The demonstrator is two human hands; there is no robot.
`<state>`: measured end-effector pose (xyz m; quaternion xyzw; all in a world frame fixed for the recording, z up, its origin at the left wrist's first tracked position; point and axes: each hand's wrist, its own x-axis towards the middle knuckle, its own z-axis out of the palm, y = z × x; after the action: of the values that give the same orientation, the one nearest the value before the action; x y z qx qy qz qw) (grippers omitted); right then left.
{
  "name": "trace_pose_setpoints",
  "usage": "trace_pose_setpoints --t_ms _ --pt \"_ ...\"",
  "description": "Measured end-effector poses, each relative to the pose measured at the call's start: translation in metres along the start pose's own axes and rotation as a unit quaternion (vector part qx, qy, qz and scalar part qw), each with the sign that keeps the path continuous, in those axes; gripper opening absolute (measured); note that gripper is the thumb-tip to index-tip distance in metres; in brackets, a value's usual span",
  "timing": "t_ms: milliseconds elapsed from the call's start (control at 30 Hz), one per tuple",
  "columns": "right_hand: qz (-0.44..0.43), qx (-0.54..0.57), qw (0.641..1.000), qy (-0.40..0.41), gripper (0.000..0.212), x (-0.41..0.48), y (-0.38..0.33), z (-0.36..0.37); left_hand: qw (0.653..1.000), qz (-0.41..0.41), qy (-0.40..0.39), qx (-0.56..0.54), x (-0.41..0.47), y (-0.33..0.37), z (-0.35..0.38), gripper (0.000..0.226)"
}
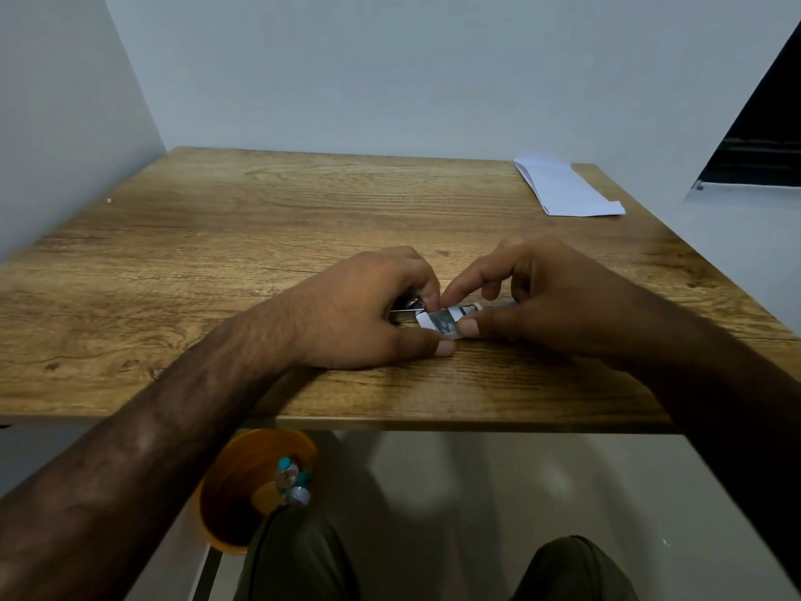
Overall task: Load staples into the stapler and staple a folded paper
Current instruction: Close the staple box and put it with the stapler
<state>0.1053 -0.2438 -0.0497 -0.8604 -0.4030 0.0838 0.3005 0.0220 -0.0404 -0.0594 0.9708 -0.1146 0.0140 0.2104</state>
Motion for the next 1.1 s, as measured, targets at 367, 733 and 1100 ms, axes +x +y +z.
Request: trace_pose_setpoints --t_ms 367,733,1100 --pt "0.007 0.027 1.000 -0.011 0.029 0.002 0.003 -0.002 1.000 -0.003 0.000 -0.009 -0.002 0.003 -0.001 0.035" --pt "-0.002 -0.067 0.996 -0.059 0.054 -0.036 0.033 -0.043 1.000 0.007 -0.009 -0.013 -0.001 0.004 -0.002 0.033" --pt "0.010 -0.080 0.997 0.007 0.037 -0.033 0.052 -0.027 1.000 0.024 -0.019 -0.006 0.001 0.011 -0.003 0.024"
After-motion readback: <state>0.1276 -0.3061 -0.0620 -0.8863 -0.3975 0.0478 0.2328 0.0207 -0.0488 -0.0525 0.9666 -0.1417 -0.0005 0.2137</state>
